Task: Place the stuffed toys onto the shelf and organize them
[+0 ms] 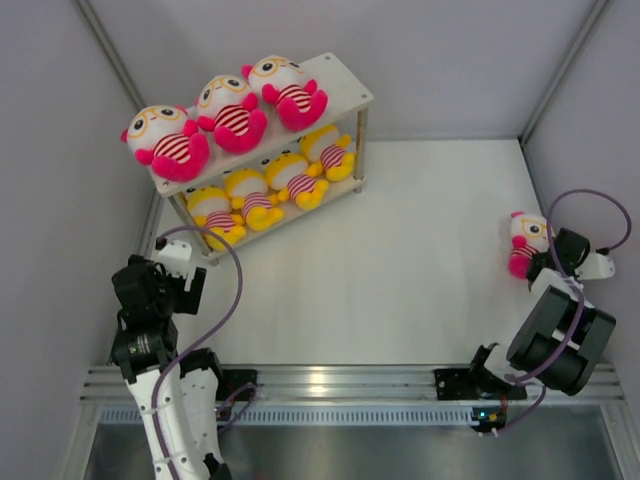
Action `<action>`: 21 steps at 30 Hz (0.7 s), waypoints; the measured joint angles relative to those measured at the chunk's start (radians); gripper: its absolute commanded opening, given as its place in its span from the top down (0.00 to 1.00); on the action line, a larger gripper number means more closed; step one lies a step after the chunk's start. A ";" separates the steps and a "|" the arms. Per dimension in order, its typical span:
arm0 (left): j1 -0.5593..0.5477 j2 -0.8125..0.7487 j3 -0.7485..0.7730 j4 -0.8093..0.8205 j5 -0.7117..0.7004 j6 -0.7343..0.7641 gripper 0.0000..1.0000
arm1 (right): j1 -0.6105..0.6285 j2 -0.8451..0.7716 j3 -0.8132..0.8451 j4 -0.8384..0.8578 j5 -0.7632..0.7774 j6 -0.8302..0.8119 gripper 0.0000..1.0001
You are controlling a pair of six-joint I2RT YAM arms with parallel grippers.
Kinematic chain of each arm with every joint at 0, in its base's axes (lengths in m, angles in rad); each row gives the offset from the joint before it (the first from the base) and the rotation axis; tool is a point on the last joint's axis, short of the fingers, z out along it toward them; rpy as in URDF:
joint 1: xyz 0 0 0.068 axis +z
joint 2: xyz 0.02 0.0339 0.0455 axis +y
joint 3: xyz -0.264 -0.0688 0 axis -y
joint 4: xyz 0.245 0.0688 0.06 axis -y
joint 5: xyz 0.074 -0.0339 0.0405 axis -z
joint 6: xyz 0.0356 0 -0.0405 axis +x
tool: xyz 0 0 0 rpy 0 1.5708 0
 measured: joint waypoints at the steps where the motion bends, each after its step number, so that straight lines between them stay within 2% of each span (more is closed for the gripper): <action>1: 0.000 0.002 0.001 0.000 0.000 0.000 0.01 | 0.001 0.006 0.000 0.019 -0.015 -0.015 1.00; 6: 0.000 0.003 0.001 0.000 0.002 0.000 0.01 | 0.063 0.010 0.035 0.034 -0.047 -0.095 1.00; 11: 0.000 0.004 0.000 0.000 0.002 -0.001 0.01 | 0.312 -0.014 0.224 -0.006 -0.027 -0.174 1.00; 15: 0.000 0.004 0.000 0.000 0.002 -0.001 0.01 | 0.452 -0.004 0.467 -0.006 -0.083 -0.178 1.00; 21: 0.000 0.004 0.000 0.000 0.002 -0.001 0.01 | 0.657 0.158 0.961 0.019 -0.111 -0.167 1.00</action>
